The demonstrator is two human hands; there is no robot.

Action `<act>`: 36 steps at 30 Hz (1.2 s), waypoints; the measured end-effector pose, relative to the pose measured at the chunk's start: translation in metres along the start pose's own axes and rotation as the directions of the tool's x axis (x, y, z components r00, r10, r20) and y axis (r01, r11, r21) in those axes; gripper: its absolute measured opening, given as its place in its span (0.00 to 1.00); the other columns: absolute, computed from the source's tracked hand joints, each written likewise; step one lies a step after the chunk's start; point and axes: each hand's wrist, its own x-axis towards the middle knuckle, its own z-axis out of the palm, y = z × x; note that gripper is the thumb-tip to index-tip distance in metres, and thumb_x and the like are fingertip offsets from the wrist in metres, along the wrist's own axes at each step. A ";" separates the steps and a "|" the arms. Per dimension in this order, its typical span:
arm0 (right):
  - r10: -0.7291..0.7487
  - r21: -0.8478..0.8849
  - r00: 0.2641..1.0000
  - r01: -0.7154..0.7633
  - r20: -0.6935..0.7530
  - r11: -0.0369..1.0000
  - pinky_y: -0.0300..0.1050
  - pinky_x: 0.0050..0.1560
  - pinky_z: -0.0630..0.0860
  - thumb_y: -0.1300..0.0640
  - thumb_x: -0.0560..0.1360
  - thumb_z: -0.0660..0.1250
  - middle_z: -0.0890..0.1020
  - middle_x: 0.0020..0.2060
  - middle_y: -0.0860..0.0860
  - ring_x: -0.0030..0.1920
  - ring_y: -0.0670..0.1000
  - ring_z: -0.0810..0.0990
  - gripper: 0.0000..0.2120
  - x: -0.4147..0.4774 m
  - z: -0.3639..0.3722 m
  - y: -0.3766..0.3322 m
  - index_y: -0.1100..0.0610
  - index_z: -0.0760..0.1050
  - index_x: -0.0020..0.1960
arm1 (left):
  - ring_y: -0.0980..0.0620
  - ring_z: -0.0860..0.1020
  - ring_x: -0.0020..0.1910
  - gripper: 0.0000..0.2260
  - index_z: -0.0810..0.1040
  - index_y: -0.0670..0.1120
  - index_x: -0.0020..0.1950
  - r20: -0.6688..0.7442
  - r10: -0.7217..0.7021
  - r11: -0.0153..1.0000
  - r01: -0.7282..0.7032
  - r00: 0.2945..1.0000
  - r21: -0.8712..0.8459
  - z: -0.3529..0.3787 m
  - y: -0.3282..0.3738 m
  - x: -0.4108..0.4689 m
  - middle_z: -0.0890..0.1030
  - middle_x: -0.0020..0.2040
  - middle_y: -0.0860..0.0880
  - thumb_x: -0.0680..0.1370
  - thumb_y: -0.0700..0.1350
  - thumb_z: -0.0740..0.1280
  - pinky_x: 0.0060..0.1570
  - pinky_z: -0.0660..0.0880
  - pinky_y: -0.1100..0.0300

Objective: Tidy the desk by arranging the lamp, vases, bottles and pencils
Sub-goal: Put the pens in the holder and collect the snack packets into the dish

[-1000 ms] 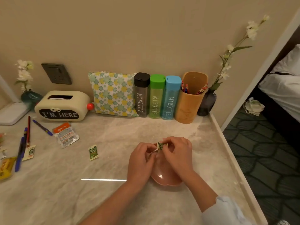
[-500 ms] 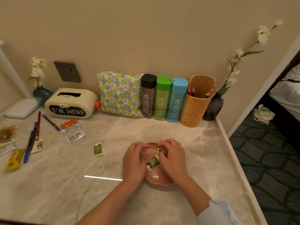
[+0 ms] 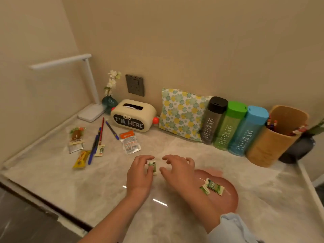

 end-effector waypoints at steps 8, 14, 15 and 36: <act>0.136 -0.117 0.970 -0.114 0.202 0.987 0.49 0.53 0.74 0.48 0.75 0.64 0.75 0.60 0.53 0.59 0.55 0.76 0.24 0.033 0.036 -0.039 0.51 0.67 0.69 | 0.56 0.73 0.60 0.17 0.74 0.57 0.61 0.052 -0.131 0.984 0.123 0.990 0.130 -0.036 -0.040 0.032 0.73 0.63 0.56 0.76 0.41 0.66 0.59 0.73 0.59; 0.171 -0.046 0.944 -0.165 0.283 0.985 0.45 0.46 0.72 0.60 0.75 0.62 0.79 0.55 0.56 0.55 0.57 0.77 0.10 0.065 0.044 -0.055 0.57 0.74 0.56 | 0.56 0.70 0.63 0.19 0.72 0.55 0.64 0.065 -0.104 0.989 0.097 0.992 0.110 -0.047 -0.060 0.056 0.71 0.65 0.54 0.76 0.39 0.66 0.59 0.67 0.66; 0.166 0.007 0.949 -0.174 0.269 0.985 0.45 0.43 0.70 0.60 0.75 0.62 0.79 0.52 0.57 0.52 0.57 0.78 0.06 0.073 0.045 -0.059 0.59 0.74 0.51 | 0.55 0.70 0.64 0.19 0.72 0.54 0.65 0.066 -0.120 0.989 0.114 0.991 0.091 -0.048 -0.062 0.062 0.70 0.66 0.53 0.76 0.38 0.65 0.60 0.67 0.66; 0.481 0.512 0.875 -0.440 0.058 0.738 0.48 0.46 0.79 0.57 0.77 0.64 0.85 0.42 0.52 0.42 0.50 0.83 0.09 0.109 0.059 -0.095 0.57 0.83 0.47 | 0.62 0.76 0.57 0.22 0.65 0.57 0.71 0.452 -0.160 0.951 0.259 0.877 -0.166 -0.060 -0.066 0.116 0.80 0.58 0.58 0.80 0.39 0.58 0.45 0.69 0.73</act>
